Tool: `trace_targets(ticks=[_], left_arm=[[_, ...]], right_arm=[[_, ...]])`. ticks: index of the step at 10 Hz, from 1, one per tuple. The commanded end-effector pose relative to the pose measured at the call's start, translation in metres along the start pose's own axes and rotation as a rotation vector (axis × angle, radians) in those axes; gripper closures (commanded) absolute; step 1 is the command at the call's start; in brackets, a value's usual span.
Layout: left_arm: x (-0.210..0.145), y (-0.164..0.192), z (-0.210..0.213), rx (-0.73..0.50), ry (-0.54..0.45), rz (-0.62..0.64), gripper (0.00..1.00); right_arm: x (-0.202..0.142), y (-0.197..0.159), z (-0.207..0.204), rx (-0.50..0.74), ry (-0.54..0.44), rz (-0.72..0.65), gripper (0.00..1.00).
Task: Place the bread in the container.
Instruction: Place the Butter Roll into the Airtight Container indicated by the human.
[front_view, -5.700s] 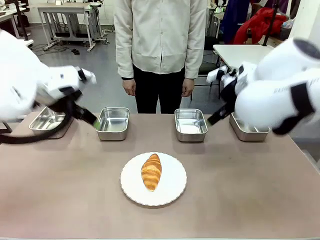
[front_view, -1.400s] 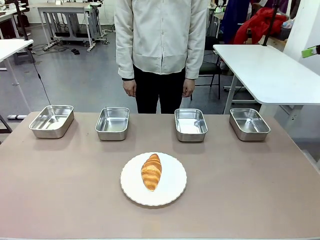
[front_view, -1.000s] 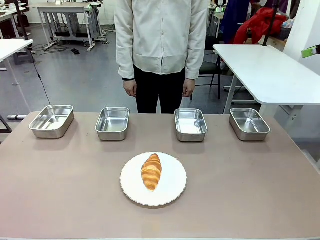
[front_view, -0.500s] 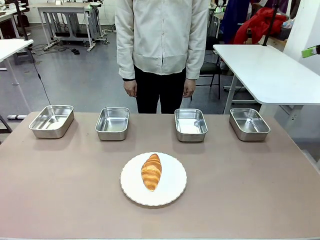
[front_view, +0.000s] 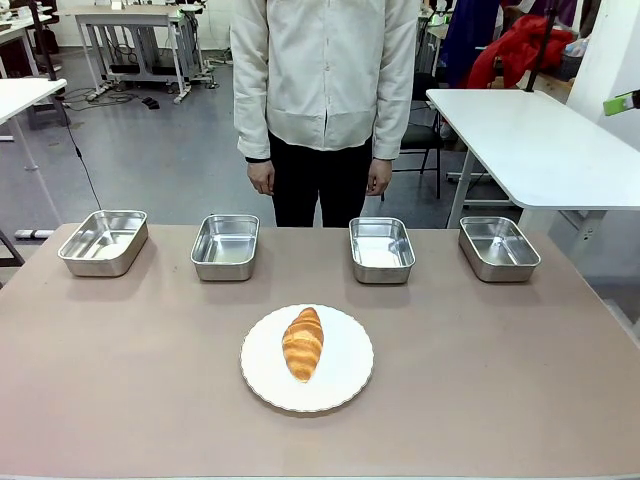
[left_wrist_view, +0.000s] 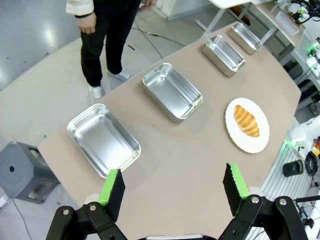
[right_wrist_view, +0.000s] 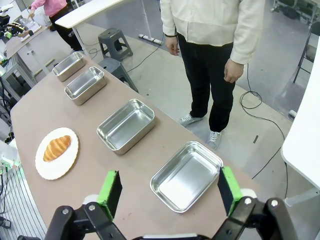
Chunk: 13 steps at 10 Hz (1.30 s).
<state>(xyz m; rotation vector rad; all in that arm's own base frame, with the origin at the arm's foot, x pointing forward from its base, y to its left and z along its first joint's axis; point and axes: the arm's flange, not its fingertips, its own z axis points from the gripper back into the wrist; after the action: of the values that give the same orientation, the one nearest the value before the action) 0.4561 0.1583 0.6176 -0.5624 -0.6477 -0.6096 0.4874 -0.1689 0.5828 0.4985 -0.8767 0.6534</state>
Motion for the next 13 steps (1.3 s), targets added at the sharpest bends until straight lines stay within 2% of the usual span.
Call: trace_targets(ticks=[1,13], left_arm=[[0.0006,-0.0014,0.0004,-0.009,-0.02,-0.004,0.0],[0.0006,-0.0014,0.0004,-0.009,-0.02,-0.004,0.0]], right_arm=[[0.0013,0.0019,0.0007,0.005,-0.005,0.004,0.0],[0.0013,0.0019,0.0007,0.005,-0.005,0.004,0.0]])
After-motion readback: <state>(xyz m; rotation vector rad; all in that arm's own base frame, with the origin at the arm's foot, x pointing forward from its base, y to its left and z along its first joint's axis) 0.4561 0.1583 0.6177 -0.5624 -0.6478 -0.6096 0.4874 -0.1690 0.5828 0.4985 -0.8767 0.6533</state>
